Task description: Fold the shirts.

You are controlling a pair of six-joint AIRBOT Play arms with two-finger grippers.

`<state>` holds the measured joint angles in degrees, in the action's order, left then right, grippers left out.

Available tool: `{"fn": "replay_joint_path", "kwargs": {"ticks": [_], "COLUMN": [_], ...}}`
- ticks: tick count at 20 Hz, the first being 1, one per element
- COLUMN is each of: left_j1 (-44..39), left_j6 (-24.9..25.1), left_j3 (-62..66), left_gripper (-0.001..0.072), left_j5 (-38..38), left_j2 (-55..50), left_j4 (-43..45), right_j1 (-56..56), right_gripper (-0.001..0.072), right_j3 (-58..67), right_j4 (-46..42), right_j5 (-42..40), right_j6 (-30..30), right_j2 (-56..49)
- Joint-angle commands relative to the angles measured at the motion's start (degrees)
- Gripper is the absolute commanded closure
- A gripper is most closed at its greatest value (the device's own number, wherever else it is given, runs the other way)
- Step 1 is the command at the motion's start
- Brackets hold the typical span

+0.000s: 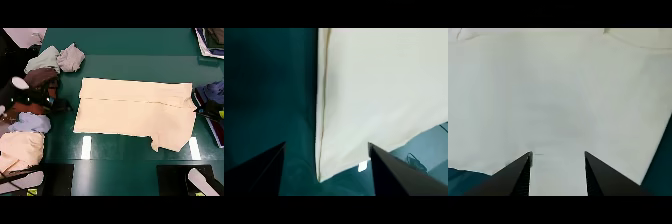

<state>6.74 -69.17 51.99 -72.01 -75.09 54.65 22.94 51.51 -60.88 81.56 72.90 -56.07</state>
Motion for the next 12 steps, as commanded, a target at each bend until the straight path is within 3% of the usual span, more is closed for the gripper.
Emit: {"fn": "replay_joint_path", "kwargs": {"ticks": [1,7,11,12], "left_j1": [0.3,-4.8,-8.5,-8.5], "left_j6": [0.7,2.0,-2.7,-3.0], "left_j3": [-11.5,-15.9,-16.0,-16.0], "left_gripper": [0.0114,0.0114,0.0141,0.0422], "left_j5": [2.2,6.6,9.9,10.1], "left_j2": [4.6,4.6,4.6,4.6], "left_j4": [-1.1,-2.3,-2.4,-2.6], "right_j1": [1.9,1.9,2.0,2.0], "right_gripper": [0.0323,0.0323,0.0323,0.0323], "right_j3": [-3.8,-3.7,-3.7,-3.8], "right_j4": [4.7,7.6,6.5,4.9], "right_j5": [1.6,1.5,2.7,3.2], "right_j6": [-1.4,-1.4,-1.4,-1.4], "right_j2": [2.4,2.4,2.4,2.4]}}
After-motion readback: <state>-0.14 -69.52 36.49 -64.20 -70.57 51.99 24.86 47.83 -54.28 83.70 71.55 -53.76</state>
